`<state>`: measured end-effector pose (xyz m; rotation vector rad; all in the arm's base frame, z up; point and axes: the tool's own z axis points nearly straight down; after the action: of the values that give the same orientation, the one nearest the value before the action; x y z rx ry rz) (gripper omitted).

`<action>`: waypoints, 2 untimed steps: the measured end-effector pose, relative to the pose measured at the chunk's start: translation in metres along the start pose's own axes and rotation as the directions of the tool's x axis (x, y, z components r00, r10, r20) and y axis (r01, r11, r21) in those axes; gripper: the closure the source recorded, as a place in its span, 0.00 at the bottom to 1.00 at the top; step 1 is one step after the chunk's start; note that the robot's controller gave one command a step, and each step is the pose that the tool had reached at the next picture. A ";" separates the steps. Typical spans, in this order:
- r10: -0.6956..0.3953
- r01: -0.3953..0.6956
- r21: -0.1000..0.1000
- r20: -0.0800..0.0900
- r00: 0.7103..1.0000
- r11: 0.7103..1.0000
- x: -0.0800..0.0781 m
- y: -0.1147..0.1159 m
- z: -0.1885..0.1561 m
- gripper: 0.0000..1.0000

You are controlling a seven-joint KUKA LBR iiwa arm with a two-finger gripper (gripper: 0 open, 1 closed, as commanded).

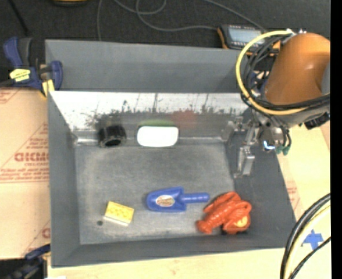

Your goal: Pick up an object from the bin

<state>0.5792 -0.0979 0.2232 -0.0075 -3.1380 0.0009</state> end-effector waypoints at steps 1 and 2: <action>-0.002 0.002 0.001 0.008 1.000 1.000 -0.001 0.000 -0.005 0.00; 0.027 -0.027 0.001 0.015 1.000 1.000 -0.005 -0.013 0.044 0.00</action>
Offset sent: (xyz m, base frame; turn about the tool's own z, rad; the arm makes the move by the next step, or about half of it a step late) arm 0.0057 -0.0352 -0.1320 0.0820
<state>0.5845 -0.1109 0.1796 -0.0495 -3.1531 0.0026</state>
